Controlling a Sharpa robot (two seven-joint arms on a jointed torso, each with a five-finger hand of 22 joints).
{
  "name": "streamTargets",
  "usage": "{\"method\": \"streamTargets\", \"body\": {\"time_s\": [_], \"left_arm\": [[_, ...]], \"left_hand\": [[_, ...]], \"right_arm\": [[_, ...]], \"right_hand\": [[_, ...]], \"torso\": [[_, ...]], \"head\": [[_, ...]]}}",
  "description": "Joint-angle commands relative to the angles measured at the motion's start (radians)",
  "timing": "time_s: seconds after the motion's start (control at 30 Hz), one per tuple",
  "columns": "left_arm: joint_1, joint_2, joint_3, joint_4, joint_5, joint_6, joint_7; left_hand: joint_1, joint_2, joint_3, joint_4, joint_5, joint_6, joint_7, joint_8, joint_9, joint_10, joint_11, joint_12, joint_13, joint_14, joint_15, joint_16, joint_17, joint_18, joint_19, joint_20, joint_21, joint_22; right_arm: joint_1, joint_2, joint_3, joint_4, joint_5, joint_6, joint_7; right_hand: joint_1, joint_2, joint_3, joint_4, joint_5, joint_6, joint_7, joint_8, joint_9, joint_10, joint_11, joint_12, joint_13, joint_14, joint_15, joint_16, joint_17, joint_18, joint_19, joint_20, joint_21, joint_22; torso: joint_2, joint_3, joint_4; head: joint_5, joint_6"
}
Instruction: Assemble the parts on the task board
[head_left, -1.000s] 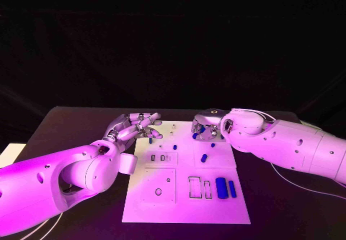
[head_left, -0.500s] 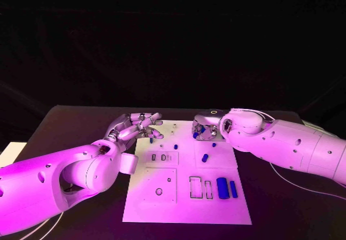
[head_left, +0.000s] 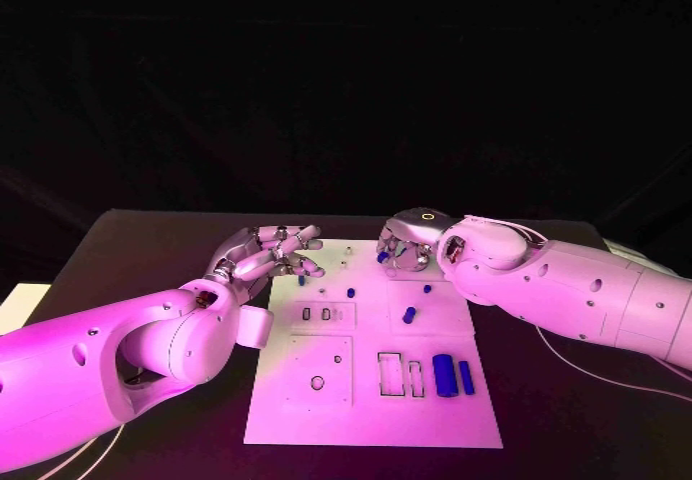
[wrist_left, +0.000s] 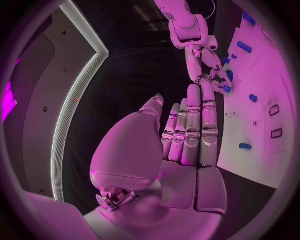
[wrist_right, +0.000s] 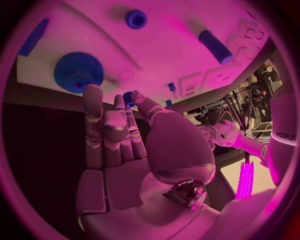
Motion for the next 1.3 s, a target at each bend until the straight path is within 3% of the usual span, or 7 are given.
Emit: {"method": "streamTargets", "body": {"time_s": [0.03, 0.47, 0.63, 0.77, 0.9, 1.3], "left_arm": [[0.001, 0.000, 0.001, 0.000, 0.009, 0.018, 0.007], [0.001, 0.002, 0.001, -0.005, 0.010, 0.006, 0.027], [0.001, 0.004, 0.001, -0.005, 0.008, 0.005, 0.030], [0.001, 0.005, 0.001, -0.005, 0.007, 0.004, 0.030], [0.001, 0.007, 0.001, -0.006, 0.007, 0.005, 0.028], [0.001, 0.011, 0.001, -0.009, 0.007, 0.006, 0.023]], "left_hand": [[-0.009, -0.002, -0.002, -0.005, 0.003, -0.011, 0.002, -0.005, -0.002, -0.013, 0.002, -0.004, -0.001, -0.009, 0.000, 0.006, 0.007, 0.011, -0.005, 0.003, -0.002, 0.002], [-0.003, -0.001, -0.001, -0.014, 0.003, -0.022, 0.006, -0.004, -0.001, -0.029, 0.006, -0.002, -0.004, -0.021, 0.003, 0.012, 0.019, 0.010, -0.008, 0.004, -0.004, 0.004], [-0.002, 0.000, -0.001, -0.015, 0.003, -0.023, 0.006, -0.003, -0.001, -0.031, 0.007, -0.001, -0.004, -0.026, 0.004, 0.012, 0.022, 0.010, -0.011, 0.005, -0.005, 0.004], [-0.002, 0.000, -0.001, -0.016, 0.003, -0.023, 0.006, -0.003, -0.001, -0.031, 0.007, 0.000, -0.004, -0.027, 0.004, 0.012, 0.022, 0.010, -0.012, 0.005, -0.005, 0.004], [-0.002, 0.000, -0.001, -0.016, 0.003, -0.023, 0.006, -0.003, -0.001, -0.031, 0.007, 0.000, -0.004, -0.028, 0.004, 0.012, 0.022, 0.010, -0.012, 0.005, -0.006, 0.004], [-0.002, 0.000, -0.001, -0.016, 0.003, -0.023, 0.006, -0.003, -0.001, -0.032, 0.007, 0.000, -0.004, -0.029, 0.004, 0.011, 0.023, 0.010, -0.012, 0.005, -0.006, 0.004]], "right_arm": [[0.000, 0.000, 0.001, 0.007, 0.021, -0.113, -0.047], [0.004, 0.069, 0.002, -0.048, 0.035, -0.155, -0.090], [0.005, 0.099, 0.002, -0.072, 0.035, -0.136, -0.083], [0.006, 0.113, 0.002, -0.083, 0.031, -0.110, -0.079], [0.006, 0.126, 0.002, -0.100, 0.027, -0.092, -0.076], [0.005, 0.147, 0.002, -0.117, 0.026, -0.059, -0.061]], "right_hand": [[0.005, 0.011, 0.005, 0.003, -0.007, 0.010, -0.001, 0.004, 0.009, 0.008, -0.002, 0.004, 0.001, 0.021, -0.005, 0.006, 0.002, -0.004, -0.002, -0.006, 0.004, 0.002], [0.004, 0.003, 0.012, 0.010, -0.013, 0.007, 0.001, 0.001, 0.010, 0.005, -0.001, -0.001, 0.000, 0.020, -0.004, 0.011, 0.005, -0.005, -0.004, -0.005, 0.010, 0.007], [0.004, 0.000, 0.016, 0.012, -0.014, 0.005, 0.002, 0.000, 0.010, 0.002, 0.001, -0.004, -0.001, 0.019, -0.004, 0.013, 0.007, -0.005, -0.005, -0.005, 0.012, 0.008], [0.005, -0.002, 0.018, 0.013, -0.014, 0.004, 0.003, -0.002, 0.010, 0.000, 0.001, -0.005, -0.001, 0.019, -0.003, 0.016, 0.010, -0.006, -0.005, -0.005, 0.015, 0.011], [0.004, -0.005, 0.019, 0.015, -0.014, 0.003, 0.003, -0.003, 0.010, -0.001, 0.002, -0.006, -0.001, 0.019, -0.002, 0.018, 0.011, -0.006, -0.006, -0.005, 0.016, 0.012], [0.002, -0.010, 0.020, 0.018, -0.013, 0.002, 0.004, -0.004, 0.011, -0.002, 0.003, -0.007, -0.002, 0.019, -0.002, 0.022, 0.014, -0.006, -0.007, -0.004, 0.019, 0.014]], "torso": [[0.001, -0.0028, 0.0023], [0.006, -0.0054, 0.0068], [0.010, -0.0072, 0.0095], [0.013, -0.0095, 0.0109], [0.017, -0.0114, 0.0120], [0.019, -0.0111, 0.0133]], "head": [[-0.003, 0.003], [-0.001, 0.012], [-0.003, 0.009], [-0.001, 0.012], [-0.006, 0.014], [-0.001, 0.009]]}}
